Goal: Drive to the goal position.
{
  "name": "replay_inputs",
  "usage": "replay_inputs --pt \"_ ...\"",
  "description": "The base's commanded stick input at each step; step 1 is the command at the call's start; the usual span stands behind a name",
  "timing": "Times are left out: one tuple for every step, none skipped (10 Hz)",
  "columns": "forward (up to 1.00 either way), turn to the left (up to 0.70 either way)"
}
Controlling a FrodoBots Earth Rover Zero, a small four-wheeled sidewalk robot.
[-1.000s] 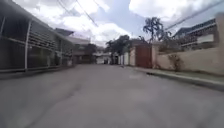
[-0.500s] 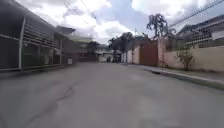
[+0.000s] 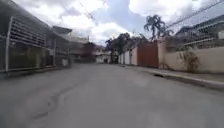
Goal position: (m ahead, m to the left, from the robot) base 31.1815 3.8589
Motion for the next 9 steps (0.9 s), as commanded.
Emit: replay_inputs --pt "1.00 -0.04" --pt "1.00 -0.02" --pt "1.00 -0.02" --pt "1.00 -0.02" --pt "1.00 -0.02" --pt "1.00 -0.02" --pt "1.00 -0.02" --pt "1.00 -0.02" --pt "1.00 -0.02"
